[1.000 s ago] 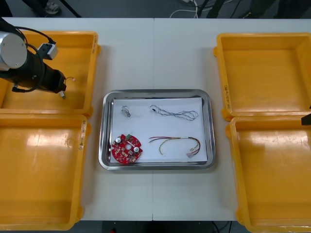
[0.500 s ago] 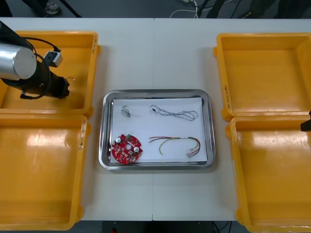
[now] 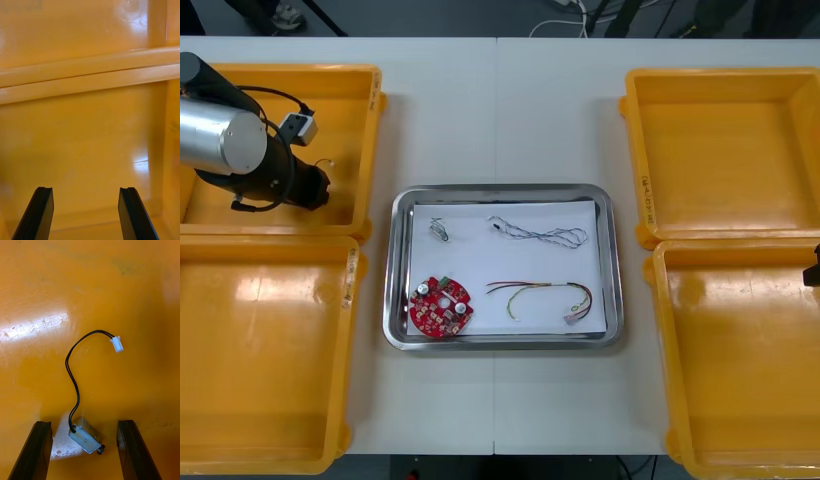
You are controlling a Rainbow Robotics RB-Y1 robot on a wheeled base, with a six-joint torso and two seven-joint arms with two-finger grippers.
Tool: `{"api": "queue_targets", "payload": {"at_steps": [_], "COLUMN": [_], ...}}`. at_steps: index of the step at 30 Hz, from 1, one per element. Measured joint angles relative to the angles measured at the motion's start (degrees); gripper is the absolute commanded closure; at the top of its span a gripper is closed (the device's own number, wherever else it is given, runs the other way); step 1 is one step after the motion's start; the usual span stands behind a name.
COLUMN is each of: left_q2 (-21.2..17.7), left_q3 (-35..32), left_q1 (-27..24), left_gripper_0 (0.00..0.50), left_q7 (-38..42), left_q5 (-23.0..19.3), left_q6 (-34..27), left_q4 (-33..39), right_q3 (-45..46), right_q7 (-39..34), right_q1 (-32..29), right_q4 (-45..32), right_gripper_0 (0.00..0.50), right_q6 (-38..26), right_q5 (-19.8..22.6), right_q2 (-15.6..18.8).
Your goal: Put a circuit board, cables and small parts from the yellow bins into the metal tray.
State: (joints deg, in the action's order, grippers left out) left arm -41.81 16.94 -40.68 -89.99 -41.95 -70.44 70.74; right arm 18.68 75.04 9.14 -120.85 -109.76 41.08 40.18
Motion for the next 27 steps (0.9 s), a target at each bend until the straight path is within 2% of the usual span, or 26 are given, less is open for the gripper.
{"api": "queue_targets", "payload": {"at_steps": [2, 3, 5, 23, 27], "left_q2": [0.00, 0.00, 0.00, 0.00, 0.00], "left_q3": [0.06, 0.06, 0.07, 0.20, -0.06], "left_q1": [0.00, 0.00, 0.00, 0.00, -0.24], "left_gripper_0": [0.000, 0.055, 0.497, 0.500, 0.500], "left_q7": [0.00, 0.00, 0.00, 0.01, 0.01], "left_q5": [-0.09, -0.11, -0.17, -0.26, -0.28], "left_q6": [0.72, 1.17, 1.87, 2.19, -0.42], "left_q4": [-0.32, -0.43, -0.61, -0.72, -0.72], "right_q3": [-0.12, -0.14, -0.15, -0.15, -0.15], "right_q7": [0.00, 0.00, 0.00, 0.01, 0.01], "right_q1": [-0.28, -0.35, -0.41, -0.43, -0.43], "right_q4": [-0.05, -0.07, -0.08, -0.12, -0.12], "right_gripper_0": [0.000, 0.000, 0.000, 0.000, 0.000], "right_q6": [0.00, 0.00, 0.00, 0.00, 0.00], "right_q5": [-0.11, -0.12, -0.12, -0.04, -0.02], "right_q2": [0.00, 0.00, 0.00, 0.00, 0.00]}}
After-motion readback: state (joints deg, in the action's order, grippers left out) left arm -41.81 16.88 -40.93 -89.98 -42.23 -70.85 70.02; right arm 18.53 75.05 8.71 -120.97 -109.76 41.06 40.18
